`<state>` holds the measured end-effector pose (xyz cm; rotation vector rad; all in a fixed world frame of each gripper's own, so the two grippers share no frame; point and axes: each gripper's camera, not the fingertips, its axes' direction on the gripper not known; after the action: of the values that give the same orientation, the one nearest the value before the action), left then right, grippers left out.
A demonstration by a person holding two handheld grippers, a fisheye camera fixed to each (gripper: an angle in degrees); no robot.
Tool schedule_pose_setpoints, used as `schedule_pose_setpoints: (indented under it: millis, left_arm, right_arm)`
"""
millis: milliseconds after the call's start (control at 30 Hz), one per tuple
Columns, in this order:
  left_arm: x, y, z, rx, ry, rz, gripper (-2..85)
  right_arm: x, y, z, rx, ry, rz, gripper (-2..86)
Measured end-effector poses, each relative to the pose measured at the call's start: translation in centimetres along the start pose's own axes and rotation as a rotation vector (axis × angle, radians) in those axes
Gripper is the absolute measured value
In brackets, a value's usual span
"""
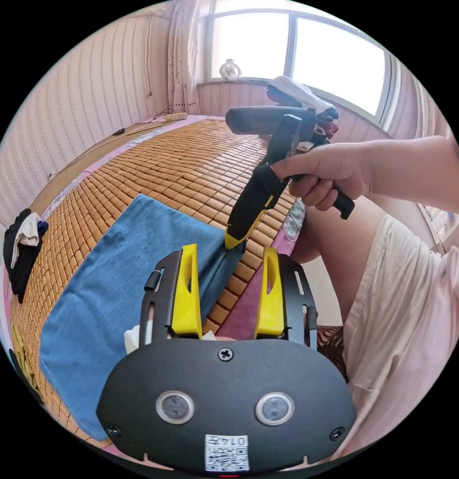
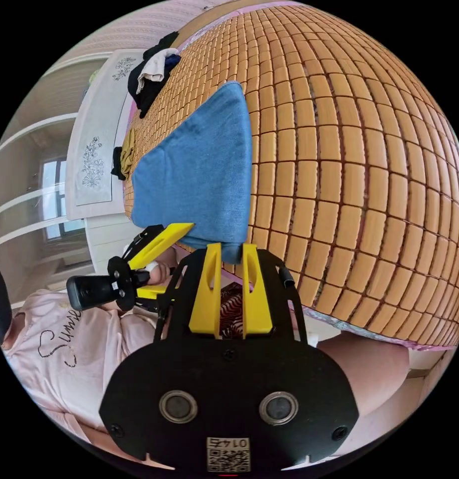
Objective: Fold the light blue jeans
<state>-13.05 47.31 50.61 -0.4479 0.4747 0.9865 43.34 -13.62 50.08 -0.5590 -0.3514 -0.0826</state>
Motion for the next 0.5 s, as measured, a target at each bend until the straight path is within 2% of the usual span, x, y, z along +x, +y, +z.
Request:
schedule_pose_setpoints:
  millis: [100, 200, 267, 367, 500]
  left_arm:
    - [0.0, -0.6, 1.2, -0.064, -0.040, -0.017, 15.0]
    - [-0.2, -0.7, 1.1, -0.064, -0.187, -0.058, 5.5]
    - [-0.7, -0.6, 0.7, -0.046, -0.142, -0.072, 3.9]
    - [-1.4, -0.1, -0.6, 0.005, -0.102, -0.090, 3.2]
    - [-1.8, 0.8, -2.9, 0.072, -0.094, -0.067, 3.2]
  right_arm:
    - [0.9, 1.4, -1.1, 0.036, -0.072, -0.076, 3.5]
    - [1.6, 2.9, -2.1, 0.087, -0.163, -0.173, 4.5]
    - [3.4, 3.7, -2.8, 0.136, -0.150, -0.173, 7.8]
    - [8.9, 4.4, -3.1, 0.270, -0.177, -0.065, 13.1]
    - [15.6, 2.6, 0.0, 0.370, -0.338, 0.096, 13.6]
